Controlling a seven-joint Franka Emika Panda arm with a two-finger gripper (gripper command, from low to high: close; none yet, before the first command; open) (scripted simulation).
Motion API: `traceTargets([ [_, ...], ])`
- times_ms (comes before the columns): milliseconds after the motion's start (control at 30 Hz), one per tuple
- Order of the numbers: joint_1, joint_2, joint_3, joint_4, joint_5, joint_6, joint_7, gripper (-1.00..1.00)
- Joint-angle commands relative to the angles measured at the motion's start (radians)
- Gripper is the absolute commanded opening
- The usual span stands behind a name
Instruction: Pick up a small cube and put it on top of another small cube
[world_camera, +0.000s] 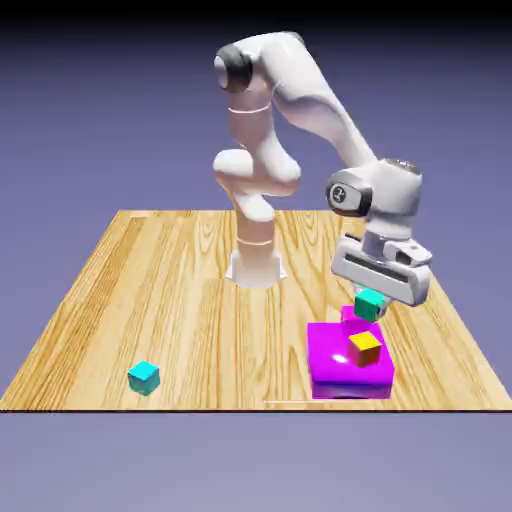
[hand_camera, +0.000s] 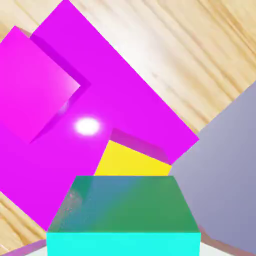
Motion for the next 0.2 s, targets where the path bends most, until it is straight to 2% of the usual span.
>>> traceTargets([
  [0,0.019,0.032,-0.025,0.0,-0.044,0.016,0.03,-1.0],
  [33,0.034,0.058,-0.046,0.0,-0.079,0.028,0.054,-1.0],
  [67,0.035,0.058,-0.046,0.0,-0.079,0.028,0.054,1.0],
  [167,-0.003,-0.006,0.005,0.0,0.008,-0.002,-0.005,1.0],
])
